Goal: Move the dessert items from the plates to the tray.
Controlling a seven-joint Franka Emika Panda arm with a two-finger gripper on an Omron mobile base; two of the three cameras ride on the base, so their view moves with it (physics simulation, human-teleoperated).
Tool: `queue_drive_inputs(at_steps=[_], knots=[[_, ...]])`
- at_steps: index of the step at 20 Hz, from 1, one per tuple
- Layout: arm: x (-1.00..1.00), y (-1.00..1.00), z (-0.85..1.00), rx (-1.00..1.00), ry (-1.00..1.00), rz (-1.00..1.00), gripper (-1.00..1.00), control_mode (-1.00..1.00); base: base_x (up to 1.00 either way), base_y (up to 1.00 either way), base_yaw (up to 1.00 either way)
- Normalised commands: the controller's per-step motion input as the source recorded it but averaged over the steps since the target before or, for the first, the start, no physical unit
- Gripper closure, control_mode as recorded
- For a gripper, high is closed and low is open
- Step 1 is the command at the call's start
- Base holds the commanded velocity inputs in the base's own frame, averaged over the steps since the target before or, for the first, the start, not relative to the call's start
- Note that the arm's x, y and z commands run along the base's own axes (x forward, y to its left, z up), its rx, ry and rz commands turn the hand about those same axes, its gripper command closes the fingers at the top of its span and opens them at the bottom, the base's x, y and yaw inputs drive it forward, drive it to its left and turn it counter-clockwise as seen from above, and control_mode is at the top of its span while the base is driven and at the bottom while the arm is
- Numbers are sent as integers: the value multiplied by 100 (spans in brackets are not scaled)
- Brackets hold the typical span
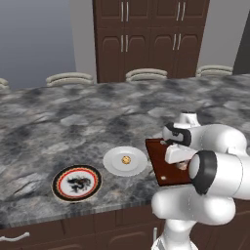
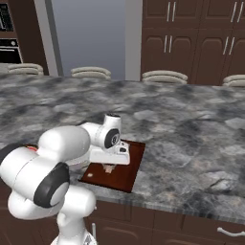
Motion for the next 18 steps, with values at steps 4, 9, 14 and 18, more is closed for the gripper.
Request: queue_drive_inputs(at_steps=[4, 9, 14, 18], knots=[[0, -3, -24, 0, -2, -9, 100, -100, 0, 0, 0], [0, 0, -28, 0, -6, -6, 100, -100, 0, 0, 0], [0, 0, -9, 0, -6, -4, -100, -100, 0, 0, 0], [0, 0, 0, 0, 0, 0, -100, -100, 0, 0, 0]])
